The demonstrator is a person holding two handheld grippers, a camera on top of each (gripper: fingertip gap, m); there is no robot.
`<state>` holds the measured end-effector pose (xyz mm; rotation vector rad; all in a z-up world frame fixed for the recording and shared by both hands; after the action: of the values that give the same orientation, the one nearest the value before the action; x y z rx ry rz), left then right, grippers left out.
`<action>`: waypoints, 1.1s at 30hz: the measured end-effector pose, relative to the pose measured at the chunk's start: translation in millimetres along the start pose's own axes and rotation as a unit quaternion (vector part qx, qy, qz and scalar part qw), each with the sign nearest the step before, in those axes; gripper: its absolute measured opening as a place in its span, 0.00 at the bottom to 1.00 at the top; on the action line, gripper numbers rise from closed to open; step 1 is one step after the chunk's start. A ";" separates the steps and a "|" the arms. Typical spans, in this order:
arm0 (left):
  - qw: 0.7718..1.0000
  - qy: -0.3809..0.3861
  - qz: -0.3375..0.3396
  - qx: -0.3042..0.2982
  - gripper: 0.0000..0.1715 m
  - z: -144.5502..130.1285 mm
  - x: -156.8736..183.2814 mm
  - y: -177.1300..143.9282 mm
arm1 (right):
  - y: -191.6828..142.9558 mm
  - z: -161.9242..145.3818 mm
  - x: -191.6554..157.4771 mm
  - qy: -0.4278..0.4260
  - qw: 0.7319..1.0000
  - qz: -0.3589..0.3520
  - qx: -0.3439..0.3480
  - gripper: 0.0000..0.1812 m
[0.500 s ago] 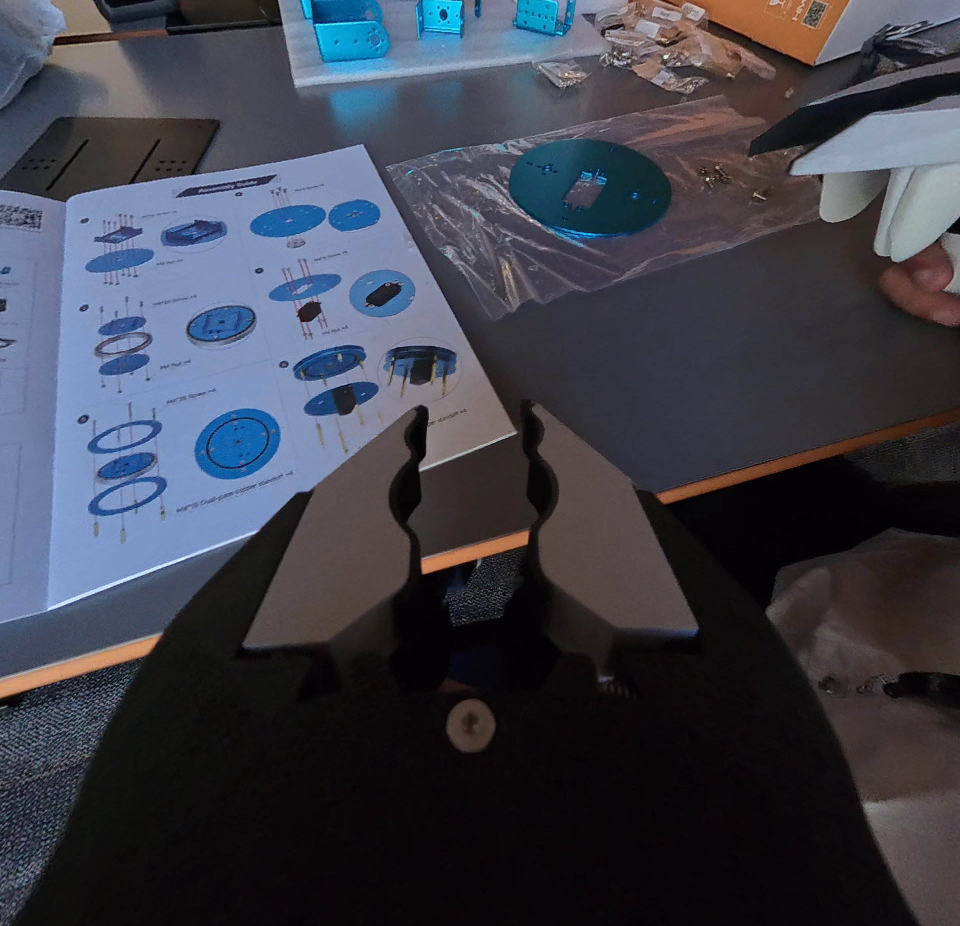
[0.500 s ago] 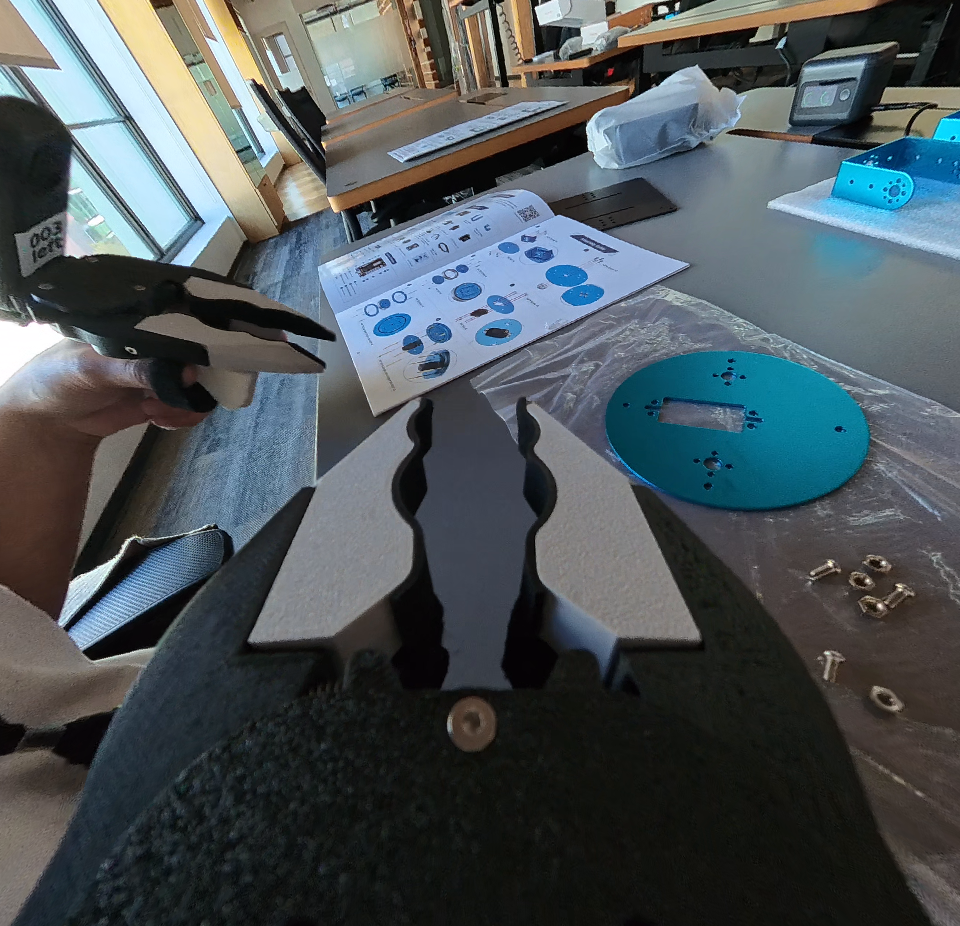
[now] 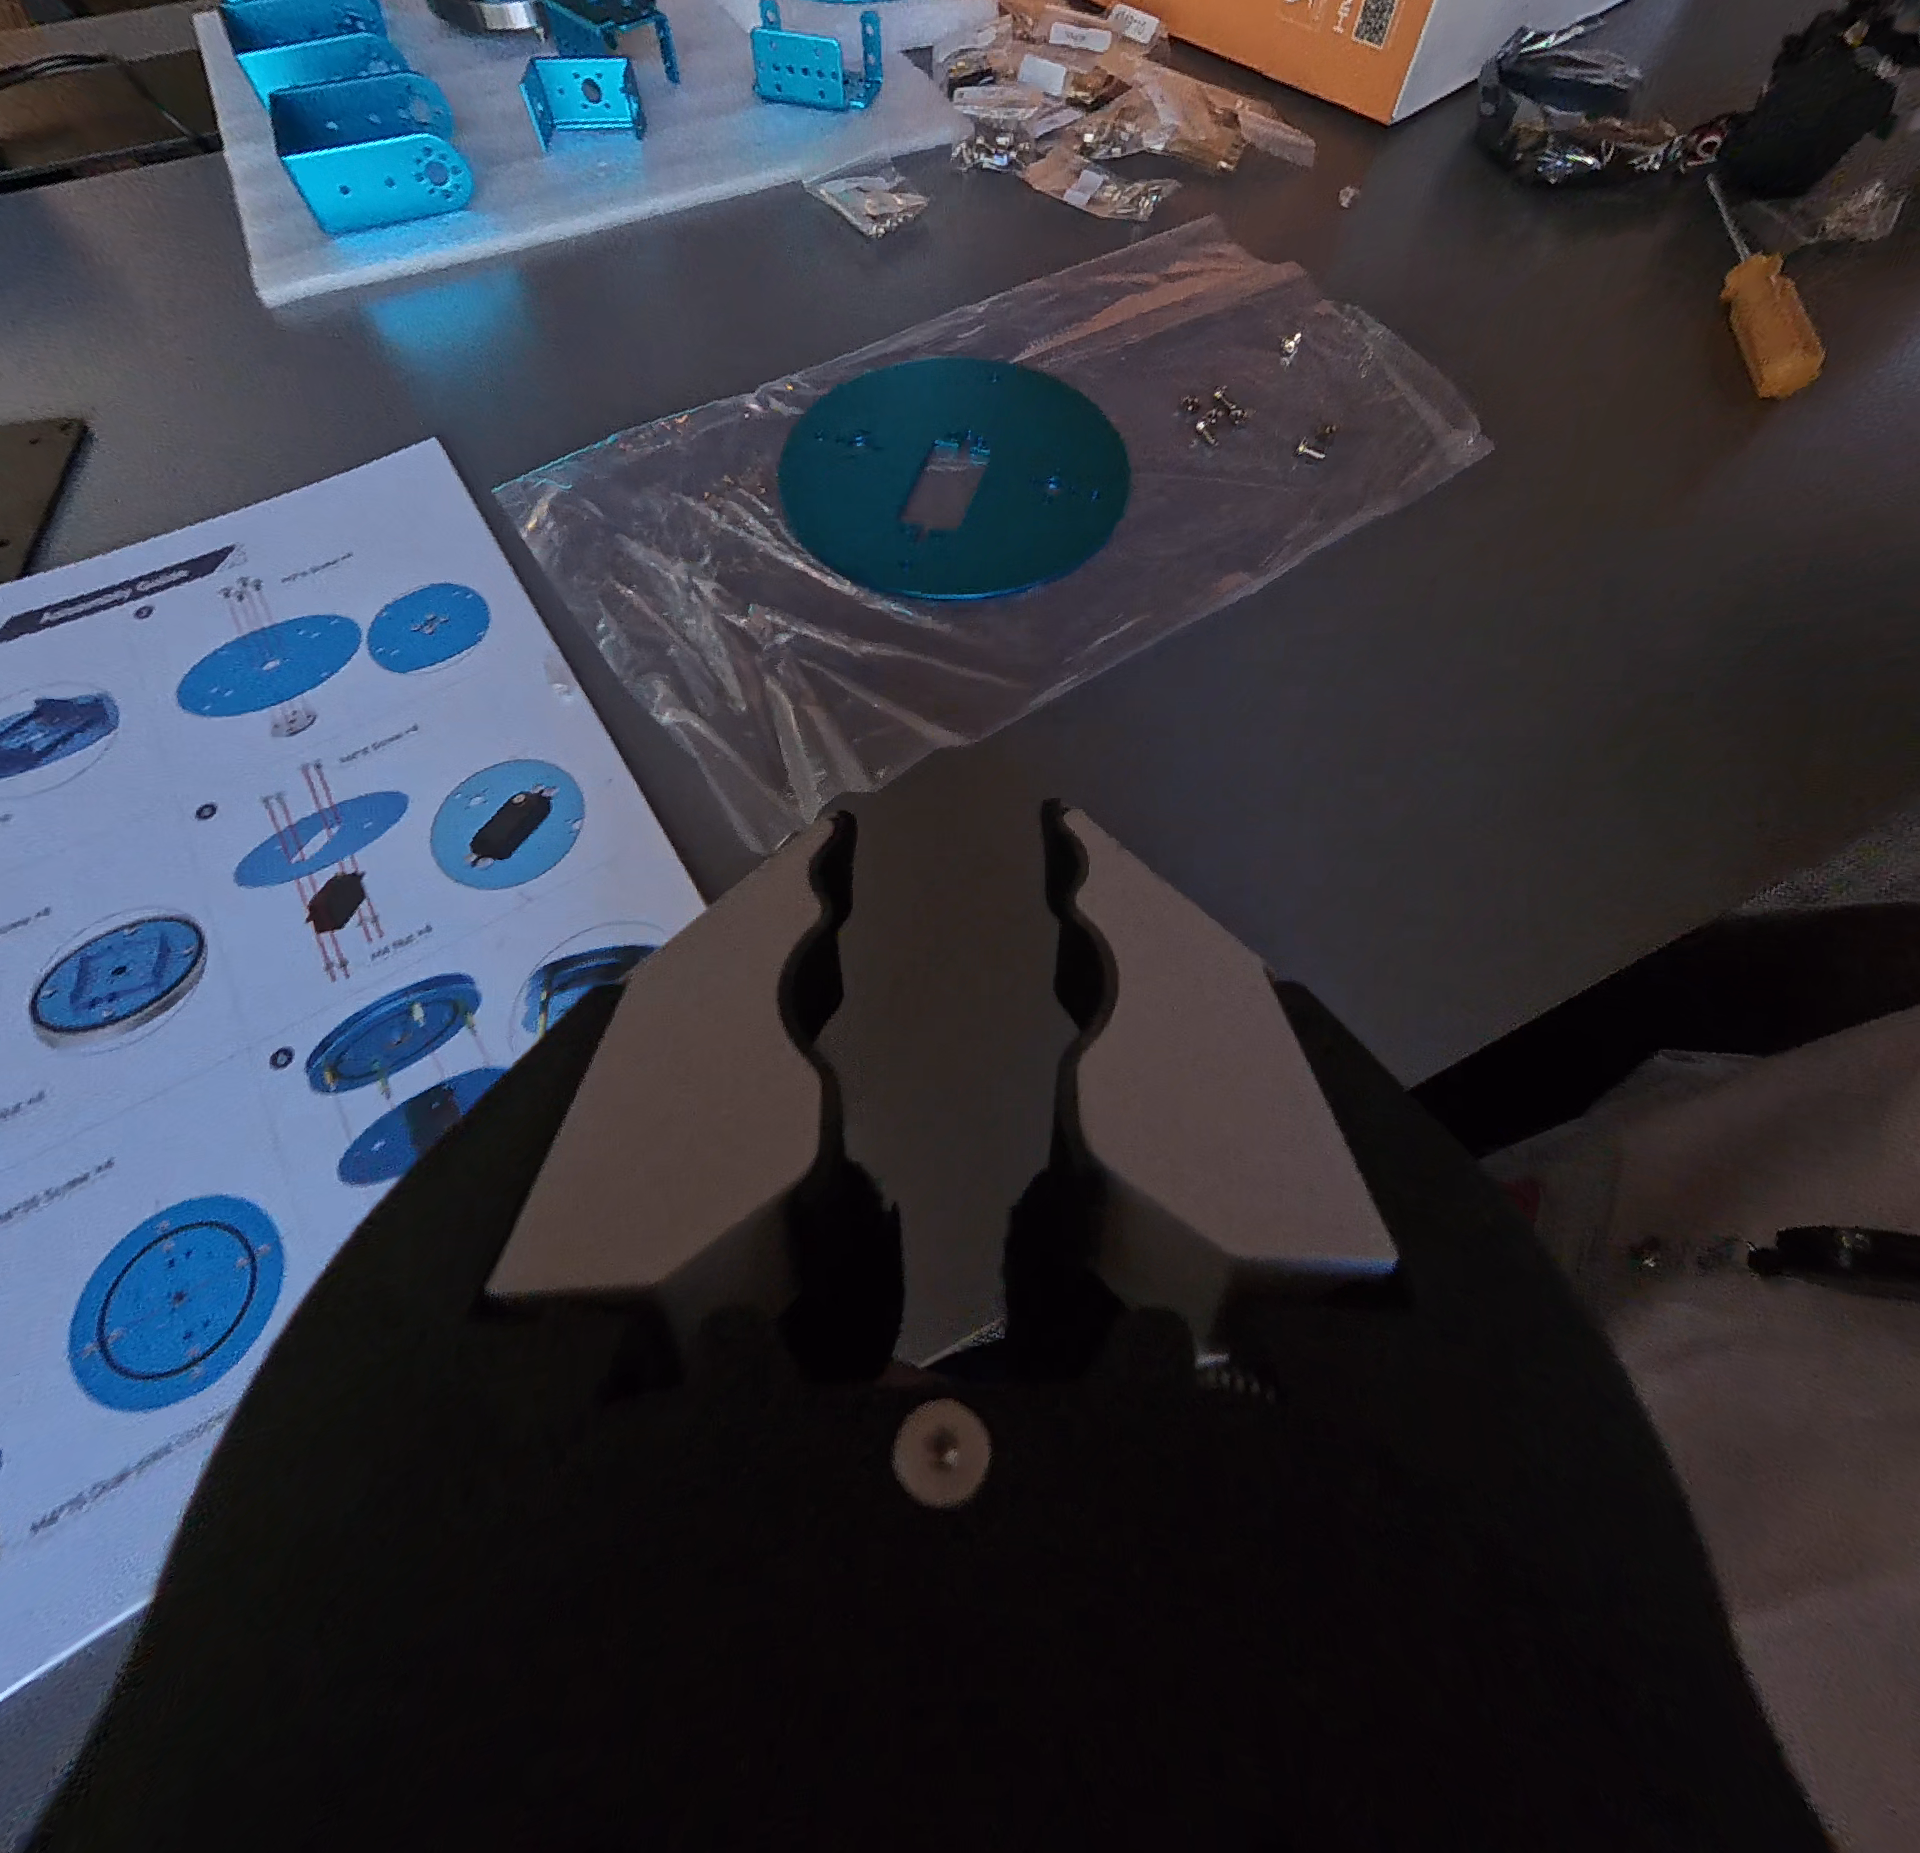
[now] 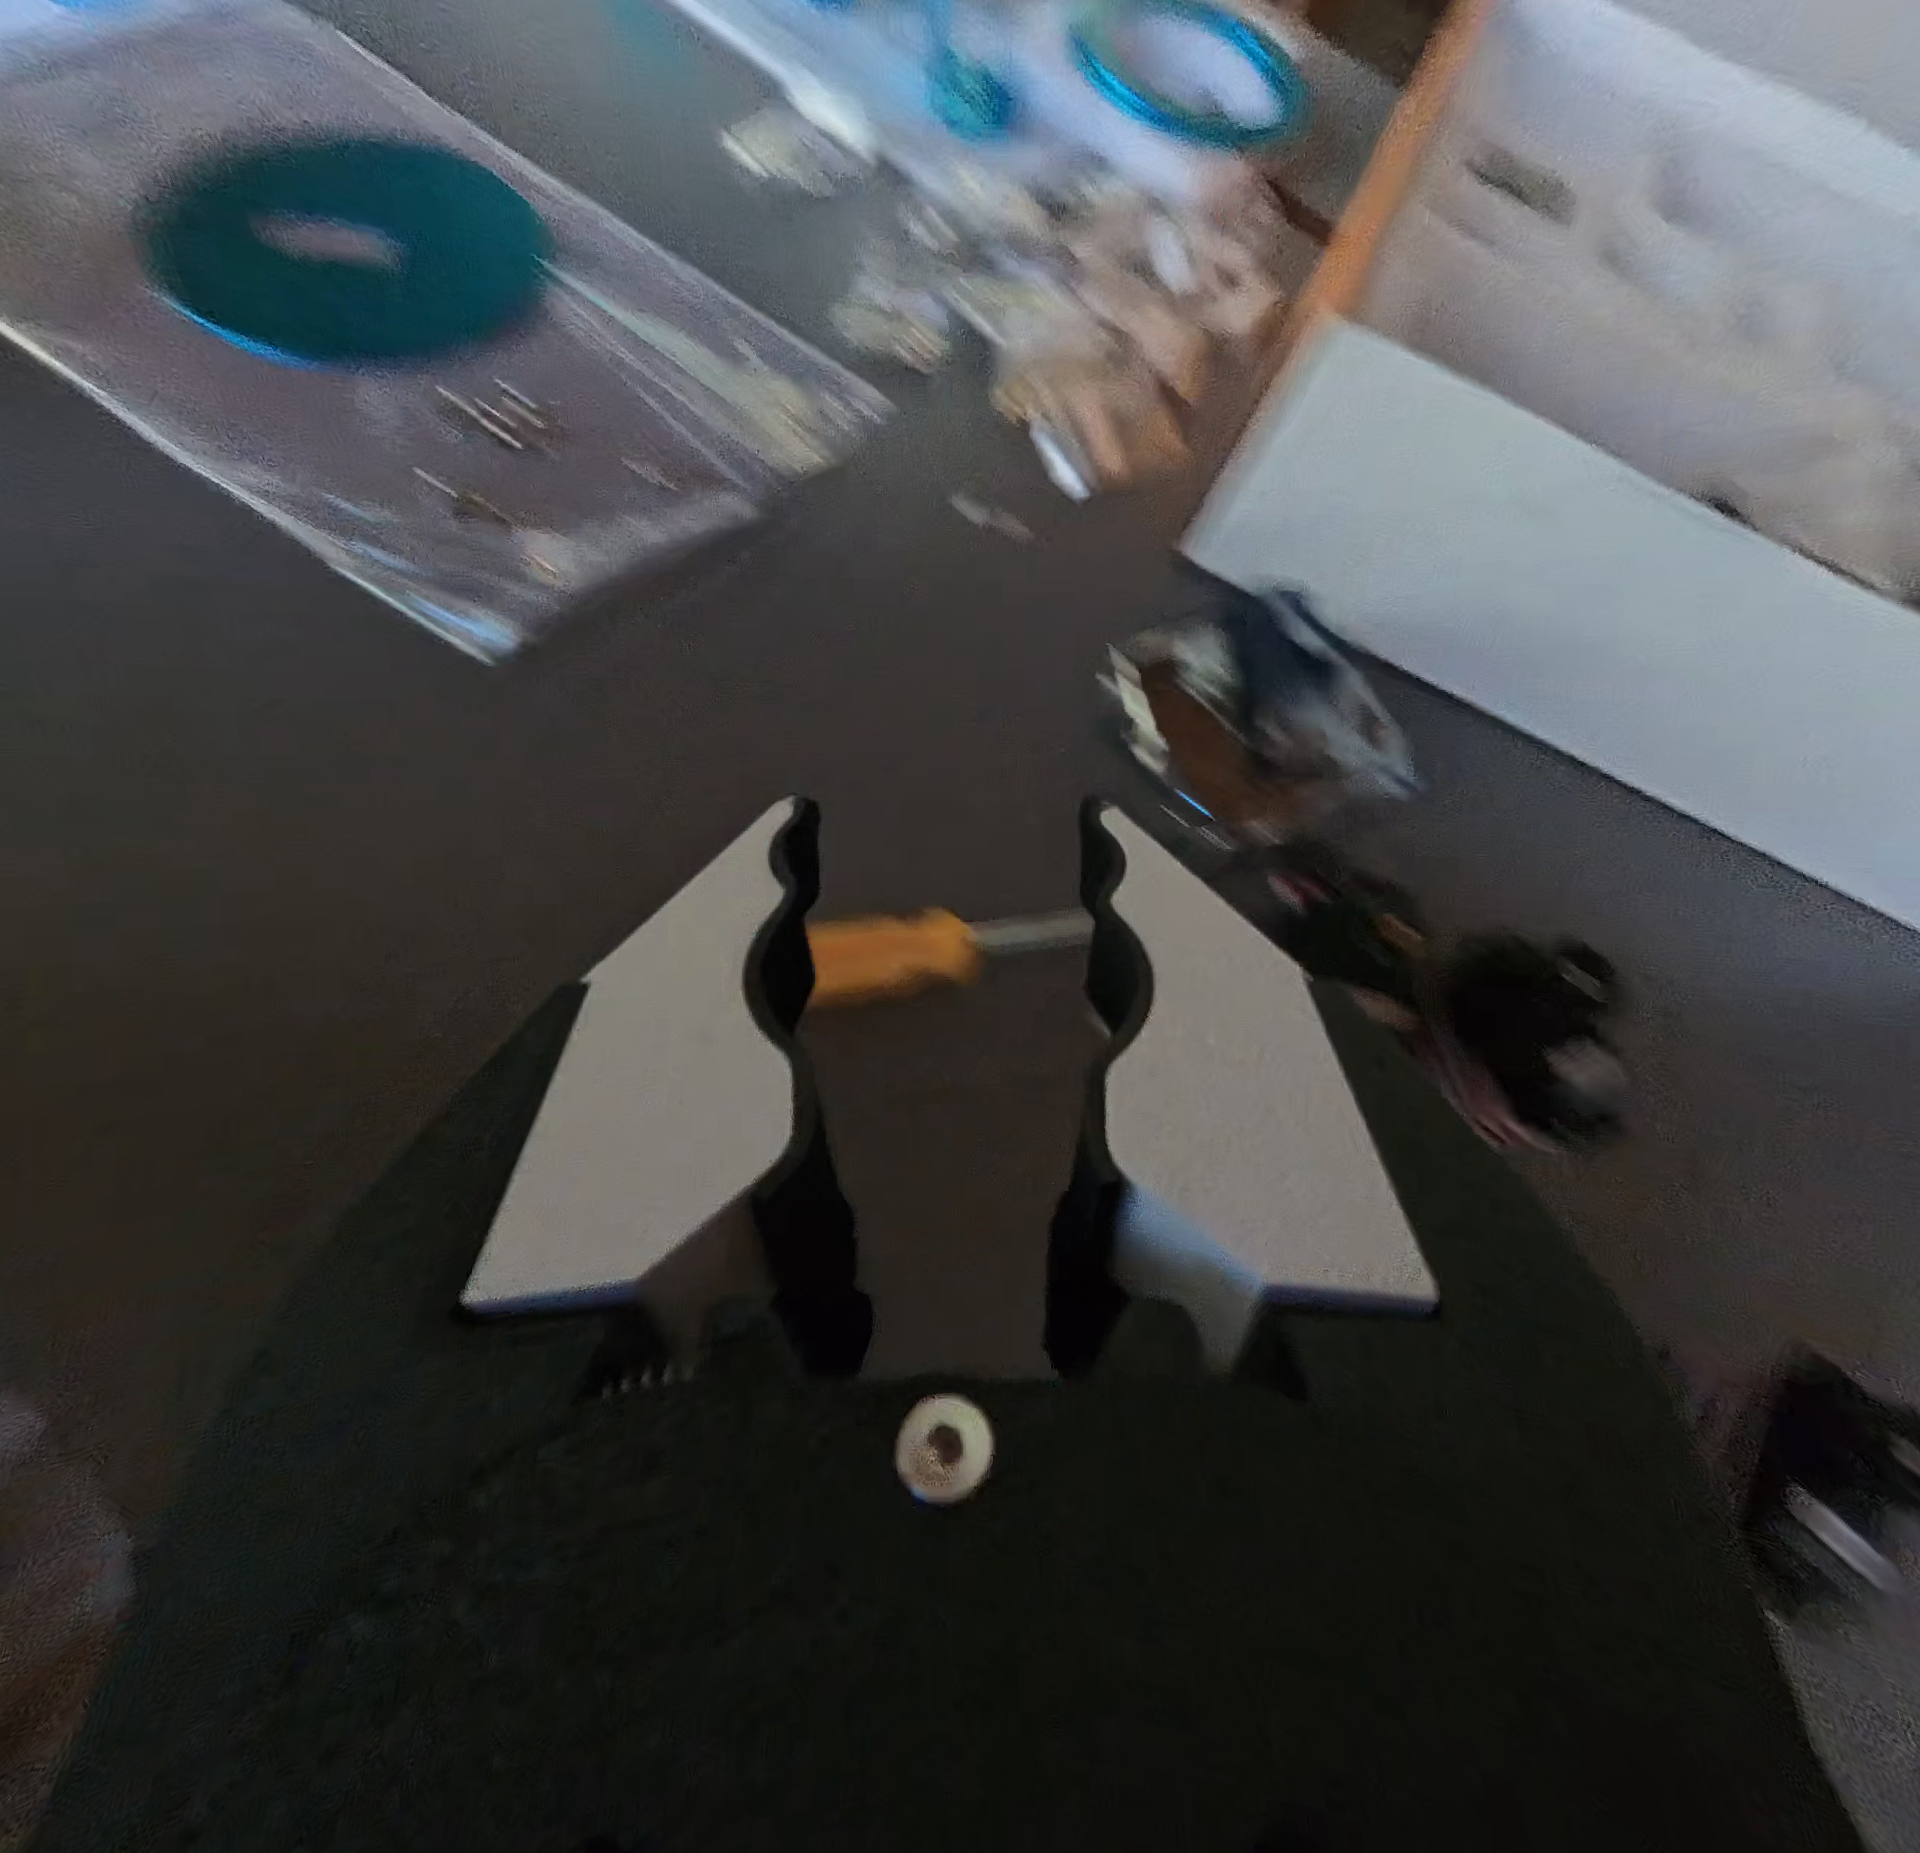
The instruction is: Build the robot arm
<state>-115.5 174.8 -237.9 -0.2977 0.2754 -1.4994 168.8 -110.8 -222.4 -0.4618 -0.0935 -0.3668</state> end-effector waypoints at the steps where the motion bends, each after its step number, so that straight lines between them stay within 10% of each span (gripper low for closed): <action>1: 1.000 0.004 -0.006 -0.001 0.21 2.0 3.8 4.4 | -9.4 -15.2 28.9 -0.009 0.999 -0.021 -0.027 0.29; 6: 1.000 0.021 -0.019 -0.007 0.21 10.4 20.0 20.1 | -16.2 -52.7 99.2 0.076 0.997 0.016 -0.029 0.25; 25: 0.999 0.027 -0.019 -0.004 0.21 16.4 43.1 19.4 | -2.0 -82.5 88.3 0.250 0.965 -0.037 -0.065 0.10; 33: 1.000 0.018 -0.021 0.005 0.21 9.1 38.7 11.5 | 4.6 -48.7 38.6 0.297 0.954 0.012 -0.035 0.16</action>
<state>-99.5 136.9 -233.4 -0.2700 0.2927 -1.5485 206.7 -141.5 -261.1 -0.4052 0.5128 -0.4722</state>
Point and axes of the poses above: each gripper's, where its closed fingertips meet, y out along the fingers, z out of its top, x = y × z across the jaws, the point moved 1 cm from there along -y, back along the fingers, and after that the axes turned 10 degrees about x, right-handed, at the moved point
